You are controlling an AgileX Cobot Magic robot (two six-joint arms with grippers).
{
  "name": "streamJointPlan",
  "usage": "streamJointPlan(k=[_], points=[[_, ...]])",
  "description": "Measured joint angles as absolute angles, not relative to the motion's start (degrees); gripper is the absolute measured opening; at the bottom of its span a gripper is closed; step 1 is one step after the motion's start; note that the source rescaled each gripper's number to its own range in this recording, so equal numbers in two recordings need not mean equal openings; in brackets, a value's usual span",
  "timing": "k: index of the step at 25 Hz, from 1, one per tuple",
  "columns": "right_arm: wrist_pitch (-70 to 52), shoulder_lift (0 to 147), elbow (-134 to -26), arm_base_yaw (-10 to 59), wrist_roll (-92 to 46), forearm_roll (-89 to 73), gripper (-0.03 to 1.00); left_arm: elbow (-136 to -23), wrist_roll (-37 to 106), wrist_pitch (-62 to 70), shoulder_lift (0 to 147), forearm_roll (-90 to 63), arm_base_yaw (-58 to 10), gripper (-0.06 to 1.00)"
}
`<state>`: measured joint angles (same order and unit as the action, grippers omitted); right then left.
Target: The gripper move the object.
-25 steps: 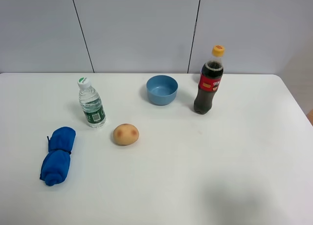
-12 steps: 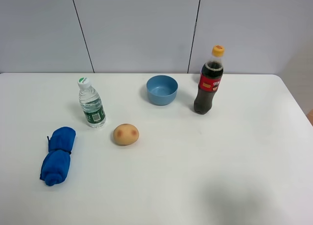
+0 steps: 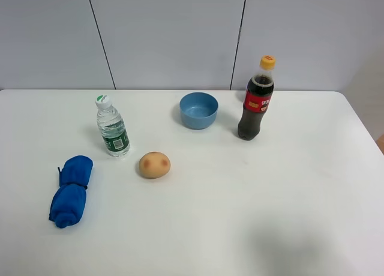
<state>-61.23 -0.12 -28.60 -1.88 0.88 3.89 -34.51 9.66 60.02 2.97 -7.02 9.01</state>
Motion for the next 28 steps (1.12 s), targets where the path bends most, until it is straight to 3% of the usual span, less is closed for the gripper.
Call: streamJointPlan(k=[8,28], points=[[-61.23,-0.12,-28.6,-1.88,0.88,3.89,1.0,-29.28,9.59,60.73,2.32,-7.19,9.01,1.0],[-61.23,-0.12,-28.6,-1.88,0.88,3.89,1.0,-28.91,6.02,60.25,-0.32,-4.97,9.01,1.0]])
